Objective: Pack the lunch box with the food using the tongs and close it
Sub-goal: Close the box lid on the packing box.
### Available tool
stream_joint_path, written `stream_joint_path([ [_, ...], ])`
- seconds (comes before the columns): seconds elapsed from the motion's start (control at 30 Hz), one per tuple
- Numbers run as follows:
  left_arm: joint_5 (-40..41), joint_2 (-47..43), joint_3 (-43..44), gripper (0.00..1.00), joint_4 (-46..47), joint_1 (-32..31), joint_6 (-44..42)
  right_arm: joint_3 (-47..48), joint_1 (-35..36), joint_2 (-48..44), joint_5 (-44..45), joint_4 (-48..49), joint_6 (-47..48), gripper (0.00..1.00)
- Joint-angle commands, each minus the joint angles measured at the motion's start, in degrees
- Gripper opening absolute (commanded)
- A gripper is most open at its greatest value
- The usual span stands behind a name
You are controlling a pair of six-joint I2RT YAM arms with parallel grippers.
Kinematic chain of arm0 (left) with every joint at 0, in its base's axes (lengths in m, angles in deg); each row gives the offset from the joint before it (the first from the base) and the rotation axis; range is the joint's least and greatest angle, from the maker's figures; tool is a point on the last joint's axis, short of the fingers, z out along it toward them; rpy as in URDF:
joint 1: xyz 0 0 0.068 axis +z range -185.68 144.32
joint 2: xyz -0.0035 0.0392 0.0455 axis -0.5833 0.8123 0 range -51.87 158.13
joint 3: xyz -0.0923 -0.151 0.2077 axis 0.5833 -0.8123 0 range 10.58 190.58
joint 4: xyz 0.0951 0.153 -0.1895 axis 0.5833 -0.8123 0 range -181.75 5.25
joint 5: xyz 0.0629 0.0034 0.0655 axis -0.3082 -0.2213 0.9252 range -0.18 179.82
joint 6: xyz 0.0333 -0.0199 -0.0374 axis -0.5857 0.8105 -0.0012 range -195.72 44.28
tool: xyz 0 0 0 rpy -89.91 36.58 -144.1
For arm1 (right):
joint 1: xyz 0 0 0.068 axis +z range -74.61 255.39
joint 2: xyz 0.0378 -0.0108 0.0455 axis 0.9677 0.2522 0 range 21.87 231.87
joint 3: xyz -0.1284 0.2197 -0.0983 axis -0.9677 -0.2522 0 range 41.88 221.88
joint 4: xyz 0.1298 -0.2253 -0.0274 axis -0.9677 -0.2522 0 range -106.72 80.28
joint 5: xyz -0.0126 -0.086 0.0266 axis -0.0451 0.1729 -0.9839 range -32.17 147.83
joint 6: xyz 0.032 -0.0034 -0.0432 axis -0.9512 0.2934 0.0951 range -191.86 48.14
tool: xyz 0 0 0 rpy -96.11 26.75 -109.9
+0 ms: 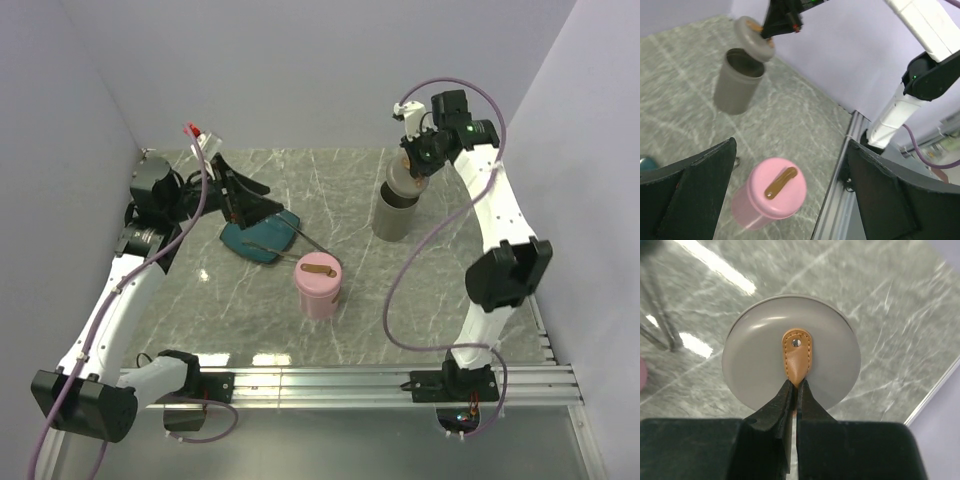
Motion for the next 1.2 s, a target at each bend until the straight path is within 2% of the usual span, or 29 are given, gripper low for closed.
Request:
stream_joint_path([
  [0.0, 2.7, -1.4, -1.2, 0.99, -1.5, 2.4, -0.3, 10.7, -0.6, 4.2, 2.2, -10.4, 0.6, 0.0],
  [0.07, 3.0, -1.7, -1.5, 1.0, -1.9, 2.5, -1.1, 16.8, -0.6, 8.6, 2.8, -14.3, 0.8, 0.0],
  [0.2, 4.4, -2.4, -2.3, 0.99, -2.6, 2.9, -1.9, 22.0, -0.4, 13.3, 3.6, -18.6, 1.5, 0.0],
  [0.33, 5.0, -2.8, -3.4, 0.99, -2.1, 3.2, -1.4, 18.8, -0.4, 13.8, 3.5, -18.0, 1.9, 0.0],
  [0.8, 4.6, -2.6, -3.6, 0.99, -1.1, 3.8, -0.2, 21.3, 1.7, 19.0, 3.9, -18.5, 0.6, 0.0],
  [1.17, 4.5, -2.3, -4.8, 0.99, 1.7, 4.6, 2.2, 18.2, 2.8, 21.0, 3.3, -18.1, 1.5, 0.0],
])
